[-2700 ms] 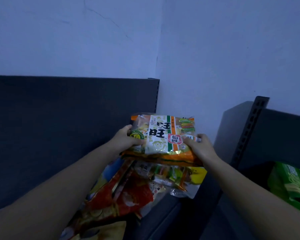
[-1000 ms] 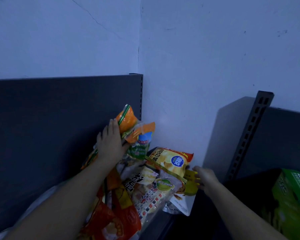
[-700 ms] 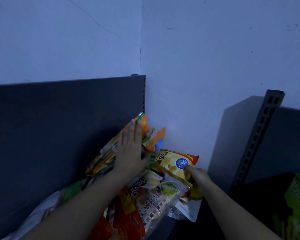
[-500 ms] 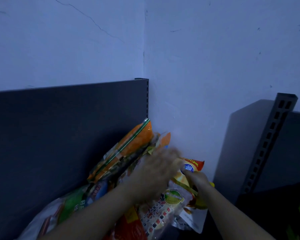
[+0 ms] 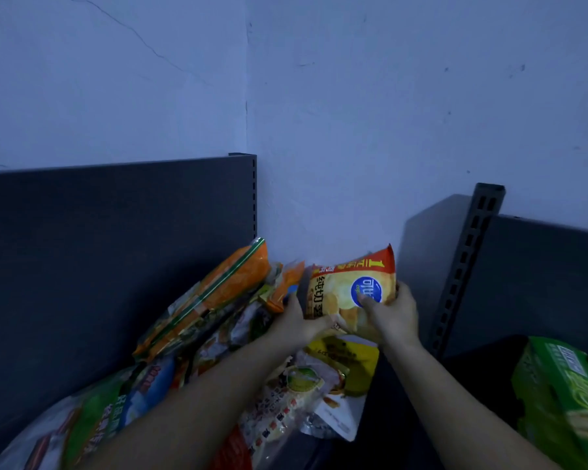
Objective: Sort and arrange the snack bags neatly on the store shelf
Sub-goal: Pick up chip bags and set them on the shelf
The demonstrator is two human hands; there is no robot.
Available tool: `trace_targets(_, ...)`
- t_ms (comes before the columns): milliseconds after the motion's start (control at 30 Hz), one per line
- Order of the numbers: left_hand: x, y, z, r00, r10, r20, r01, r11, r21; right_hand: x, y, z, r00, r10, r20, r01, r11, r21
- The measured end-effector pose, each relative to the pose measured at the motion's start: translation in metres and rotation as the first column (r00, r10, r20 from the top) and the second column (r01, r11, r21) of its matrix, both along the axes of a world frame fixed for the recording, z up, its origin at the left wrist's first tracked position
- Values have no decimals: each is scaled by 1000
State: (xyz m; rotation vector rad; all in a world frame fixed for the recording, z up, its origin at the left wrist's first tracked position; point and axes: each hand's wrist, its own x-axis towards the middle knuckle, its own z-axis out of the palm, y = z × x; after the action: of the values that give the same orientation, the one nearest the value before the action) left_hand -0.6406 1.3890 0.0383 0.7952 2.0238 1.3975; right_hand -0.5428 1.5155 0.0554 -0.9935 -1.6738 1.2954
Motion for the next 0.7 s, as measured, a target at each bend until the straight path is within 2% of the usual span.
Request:
trace_targets(67,6,-1,13,992,4,127,-12,998,66,17,-5,21,997,13,-80,-10,999,38)
trace_targets(267,28,-11,55,970,-42,238,-5,981,195,64,-19,83,974,101,-201,-96,995,36)
trace_targets(400,34,-43,92,976,-39,213,-20,963,267,83,-37,121,926,240,-290,-242,970,31)
trace_targets(467,37,-70,113,987,5,162,-57,946,320,82,-51,135,902,321,-287,-309,947,87)
trace_targets(567,35,-125,139,986,100,129,-146,895,422,62,-84,145,835,482,-266,-462,876,138)
trace_targets(700,37,-228,147,960,273,68,-275,864,421,18,-153,139,646,736,-202,-724,675,146)
